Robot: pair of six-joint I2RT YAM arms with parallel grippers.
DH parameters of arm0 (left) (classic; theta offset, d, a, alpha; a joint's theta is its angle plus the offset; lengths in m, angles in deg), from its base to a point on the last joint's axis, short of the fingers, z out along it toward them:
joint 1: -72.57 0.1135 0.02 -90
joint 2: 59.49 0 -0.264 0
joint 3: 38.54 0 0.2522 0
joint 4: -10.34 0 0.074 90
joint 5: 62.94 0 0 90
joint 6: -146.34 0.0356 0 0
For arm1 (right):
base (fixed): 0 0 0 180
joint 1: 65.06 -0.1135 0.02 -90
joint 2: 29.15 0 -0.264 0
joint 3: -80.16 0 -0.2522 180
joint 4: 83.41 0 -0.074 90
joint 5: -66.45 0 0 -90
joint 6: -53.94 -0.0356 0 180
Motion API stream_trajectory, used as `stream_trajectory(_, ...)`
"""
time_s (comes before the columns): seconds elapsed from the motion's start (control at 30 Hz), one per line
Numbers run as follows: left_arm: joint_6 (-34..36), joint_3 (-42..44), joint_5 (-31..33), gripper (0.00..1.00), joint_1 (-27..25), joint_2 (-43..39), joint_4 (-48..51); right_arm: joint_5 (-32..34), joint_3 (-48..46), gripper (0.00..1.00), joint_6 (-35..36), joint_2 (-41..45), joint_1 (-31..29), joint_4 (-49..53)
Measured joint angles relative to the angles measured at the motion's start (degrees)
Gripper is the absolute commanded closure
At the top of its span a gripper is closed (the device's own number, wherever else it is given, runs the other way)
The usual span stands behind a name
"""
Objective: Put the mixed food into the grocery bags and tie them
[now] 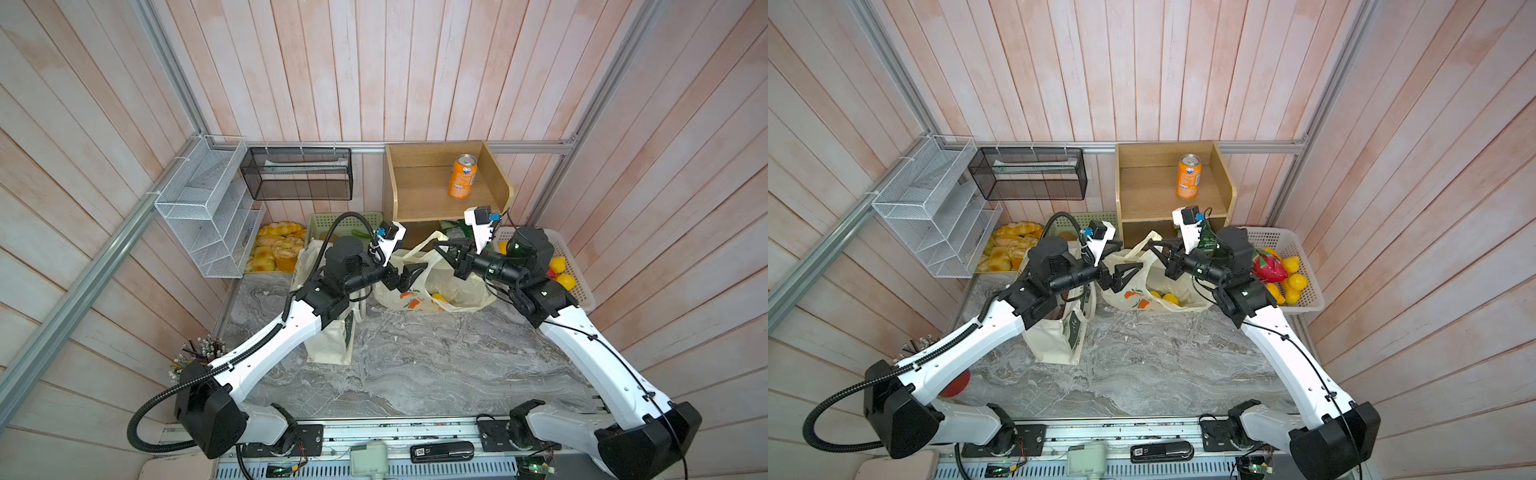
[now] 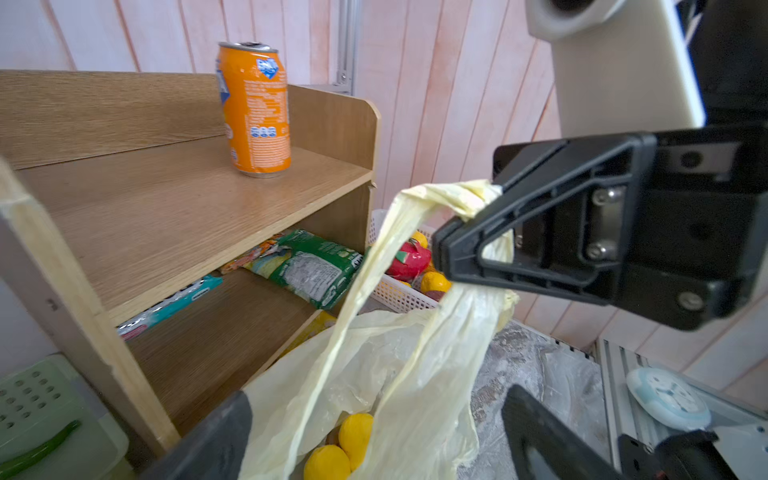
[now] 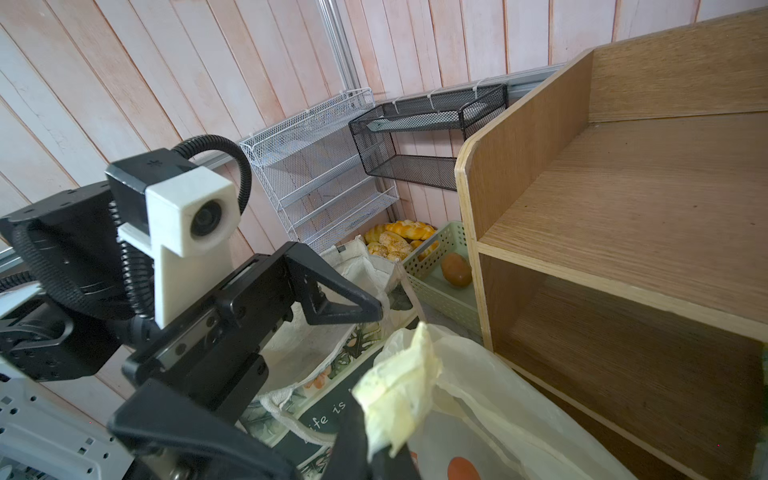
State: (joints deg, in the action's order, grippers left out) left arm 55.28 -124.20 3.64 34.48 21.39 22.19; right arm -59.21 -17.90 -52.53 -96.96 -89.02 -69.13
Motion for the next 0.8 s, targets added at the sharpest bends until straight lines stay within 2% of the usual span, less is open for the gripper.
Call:
stream_trajectory(0.13, 0.9, -1.9, -1.6, 0.04, -0.9, 3.1, -0.5, 0.0, 0.0, 1.00, 0.0, 0.0, 0.0, 0.0)
stream_trajectory(0.2, 0.8, -1.9, -1.7, 0.11, -1.1, 4.3, -1.2, 0.0, 0.0, 1.00, 0.0, 0.0, 0.0, 0.0)
stream_trajectory(0.3, 0.1, -1.9, -1.9, 0.43, -1.2, 6.3, -3.1, 0.0, 0.1, 1.00, 0.0, 0.0, 0.0, 0.0)
stream_trajectory(0.37, -0.8, -1.6, -1.9, 0.71, -1.2, 7.5, -4.5, 0.0, 0.4, 1.00, 0.0, -0.2, 0.0, 0.0)
stream_trajectory(0.43, -1.7, -0.5, -1.9, 0.85, -1.2, 8.0, -6.5, 0.0, 0.7, 1.00, -0.1, -0.3, 0.0, 0.0)
stream_trajectory(0.57, -4.3, 2.0, -2.2, 0.89, -1.4, 8.1, -9.7, 0.0, 0.8, 1.00, -0.3, -0.4, 0.0, 0.0)
stream_trajectory(0.67, -6.0, 3.5, -2.8, 1.00, -1.4, 8.1, -11.9, 0.0, 0.9, 1.00, -0.5, -0.8, 0.0, 0.0)
stream_trajectory(0.73, -7.0, 4.6, -3.2, 1.00, -1.5, 8.0, -13.1, 0.0, 0.9, 1.00, -0.5, -1.1, 0.0, 0.0)
stream_trajectory(0.8, -7.8, 5.5, -3.4, 1.00, -1.5, 8.0, -14.1, 0.0, 0.9, 0.77, -0.5, -1.4, 0.0, 0.3)
